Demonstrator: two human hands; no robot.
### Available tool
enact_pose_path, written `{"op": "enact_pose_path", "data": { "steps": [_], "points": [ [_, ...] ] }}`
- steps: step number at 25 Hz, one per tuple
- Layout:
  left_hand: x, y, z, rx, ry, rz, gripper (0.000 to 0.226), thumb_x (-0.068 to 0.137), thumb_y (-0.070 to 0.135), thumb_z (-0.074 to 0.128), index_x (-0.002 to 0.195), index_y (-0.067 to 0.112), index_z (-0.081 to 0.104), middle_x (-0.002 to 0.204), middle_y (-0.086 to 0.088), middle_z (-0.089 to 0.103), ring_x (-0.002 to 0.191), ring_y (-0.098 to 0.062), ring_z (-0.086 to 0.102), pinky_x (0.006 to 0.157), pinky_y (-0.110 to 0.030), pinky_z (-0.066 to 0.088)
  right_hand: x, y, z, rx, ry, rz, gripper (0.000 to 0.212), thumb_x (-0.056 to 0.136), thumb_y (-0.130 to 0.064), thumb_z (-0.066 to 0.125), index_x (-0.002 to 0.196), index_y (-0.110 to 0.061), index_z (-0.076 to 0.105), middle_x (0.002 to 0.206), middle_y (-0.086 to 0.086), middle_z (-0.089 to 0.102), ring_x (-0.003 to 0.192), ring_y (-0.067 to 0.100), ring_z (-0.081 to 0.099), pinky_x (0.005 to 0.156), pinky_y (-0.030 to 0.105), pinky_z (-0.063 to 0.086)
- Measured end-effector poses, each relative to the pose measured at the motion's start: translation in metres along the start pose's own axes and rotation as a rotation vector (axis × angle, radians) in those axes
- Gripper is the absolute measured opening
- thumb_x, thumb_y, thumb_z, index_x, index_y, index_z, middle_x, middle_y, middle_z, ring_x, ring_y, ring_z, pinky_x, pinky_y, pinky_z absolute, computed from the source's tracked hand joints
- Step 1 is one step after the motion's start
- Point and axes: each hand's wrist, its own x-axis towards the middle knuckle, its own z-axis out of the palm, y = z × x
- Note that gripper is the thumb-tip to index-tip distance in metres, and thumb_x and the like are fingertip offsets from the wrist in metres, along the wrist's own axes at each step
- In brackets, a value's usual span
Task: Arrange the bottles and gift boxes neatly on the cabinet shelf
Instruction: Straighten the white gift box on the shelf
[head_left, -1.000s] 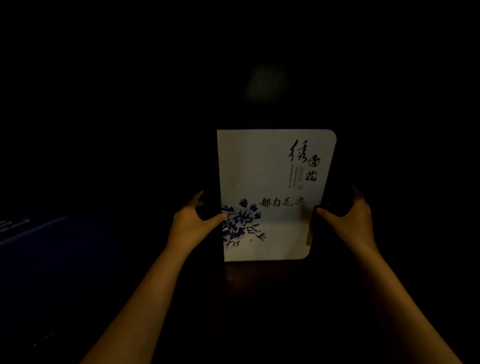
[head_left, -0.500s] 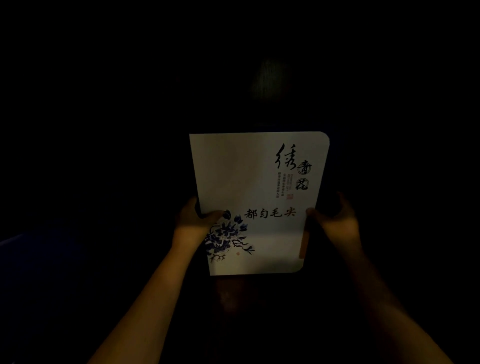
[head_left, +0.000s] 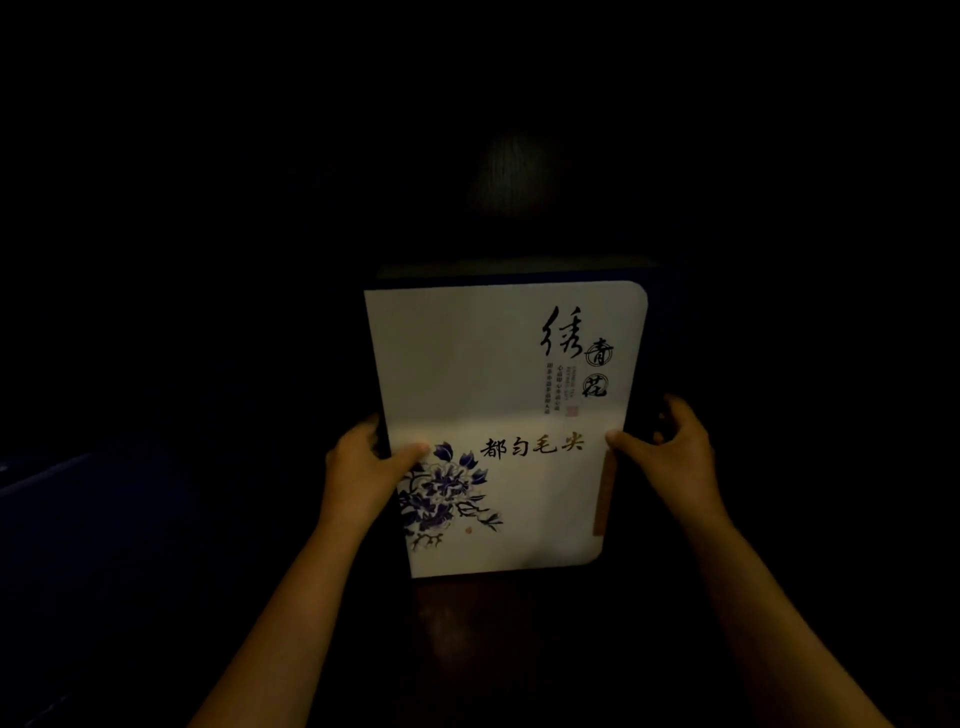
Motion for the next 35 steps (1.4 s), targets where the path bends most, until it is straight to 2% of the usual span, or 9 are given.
{"op": "enact_pose_path", "data": {
  "steps": [5, 9, 12, 17, 19, 21, 28, 32, 35],
  "points": [
    [-0.048, 0.004, -0.026, -0.026, -0.007, 0.062, 0.056, 0.074, 0.008, 0.073, 0.126, 0.011, 0.053, 0.123, -0.015, 0.062, 0.097, -0.015, 0.054, 0.089, -0.028, 0.042, -0.048, -0.012, -0.017, -0.050, 0.042, 0.013, 0.076, 0.070, -0.014, 0.075, 0.135, -0.018, 0.035, 0.141, 0.014, 0.042, 0.127, 0.034, 0.041, 0.095, 0.046, 0.044],
    [-0.084, 0.007, -0.041, -0.047, -0.006, 0.097, 0.059, 0.074, 0.009, 0.074, 0.128, 0.012, 0.051, 0.126, -0.014, 0.060, 0.110, -0.024, 0.058, 0.092, -0.030, 0.043, -0.085, -0.015, -0.037, -0.070, 0.080, -0.048, 0.078, 0.068, -0.014, 0.076, 0.135, -0.015, 0.035, 0.141, 0.016, 0.041, 0.128, 0.036, 0.039, 0.097, 0.048, 0.041],
    [-0.110, 0.014, -0.044, -0.043, 0.004, 0.119, 0.058, 0.074, 0.011, 0.074, 0.128, 0.013, 0.052, 0.124, -0.013, 0.061, 0.105, -0.019, 0.057, 0.091, -0.028, 0.044, -0.102, -0.016, -0.055, -0.073, 0.065, -0.074, 0.075, 0.069, -0.017, 0.076, 0.133, -0.017, 0.037, 0.140, 0.014, 0.043, 0.127, 0.035, 0.040, 0.097, 0.047, 0.041],
    [-0.137, 0.025, -0.040, -0.029, 0.011, 0.105, 0.058, 0.075, 0.013, 0.073, 0.129, 0.013, 0.051, 0.126, -0.012, 0.061, 0.113, -0.026, 0.058, 0.097, -0.036, 0.046, -0.111, -0.011, -0.085, -0.047, 0.024, -0.087, 0.070, 0.068, -0.020, 0.076, 0.129, -0.019, 0.042, 0.136, 0.011, 0.047, 0.123, 0.030, 0.045, 0.093, 0.042, 0.044],
    [-0.146, 0.029, -0.038, -0.021, 0.027, 0.105, 0.058, 0.075, 0.012, 0.073, 0.129, 0.014, 0.051, 0.125, -0.012, 0.061, 0.112, -0.026, 0.059, 0.096, -0.036, 0.046, -0.115, -0.011, -0.092, -0.037, 0.013, -0.092, 0.068, 0.068, -0.020, 0.077, 0.127, -0.020, 0.043, 0.135, 0.011, 0.049, 0.119, 0.024, 0.046, 0.086, 0.034, 0.045],
    [-0.152, 0.030, -0.038, -0.023, 0.043, 0.105, 0.058, 0.075, 0.012, 0.073, 0.129, 0.015, 0.051, 0.124, -0.011, 0.062, 0.109, -0.022, 0.059, 0.094, -0.033, 0.046, -0.114, -0.013, -0.095, -0.022, -0.014, -0.106, 0.067, 0.068, -0.019, 0.077, 0.127, -0.021, 0.044, 0.134, 0.010, 0.049, 0.114, 0.020, 0.046, 0.081, 0.027, 0.043],
    [-0.168, 0.034, -0.039, -0.031, 0.055, 0.084, 0.055, 0.076, 0.013, 0.072, 0.128, 0.017, 0.052, 0.121, -0.009, 0.063, 0.099, -0.012, 0.055, 0.089, -0.027, 0.044, -0.118, -0.013, -0.105, -0.039, -0.056, -0.134, 0.067, 0.068, -0.022, 0.077, 0.126, -0.021, 0.044, 0.131, 0.009, 0.051, 0.104, 0.012, 0.045, 0.074, 0.019, 0.042],
    [-0.168, 0.033, -0.039, -0.035, 0.054, 0.077, 0.056, 0.076, 0.013, 0.072, 0.128, 0.017, 0.052, 0.121, -0.008, 0.063, 0.100, -0.011, 0.055, 0.089, -0.026, 0.044, -0.118, -0.013, -0.105, -0.059, -0.060, -0.148, 0.066, 0.070, -0.023, 0.076, 0.127, -0.018, 0.043, 0.131, 0.011, 0.052, 0.104, 0.014, 0.046, 0.080, 0.029, 0.043],
    [-0.171, 0.032, -0.038, -0.046, 0.069, 0.069, 0.054, 0.077, 0.015, 0.072, 0.128, 0.018, 0.052, 0.121, -0.008, 0.063, 0.101, -0.014, 0.057, 0.091, -0.029, 0.046, -0.121, -0.008, -0.102, -0.063, -0.044, -0.155, 0.066, 0.070, -0.026, 0.075, 0.127, -0.016, 0.043, 0.129, 0.011, 0.054, 0.100, 0.012, 0.048, 0.080, 0.030, 0.044]
  ]
}}
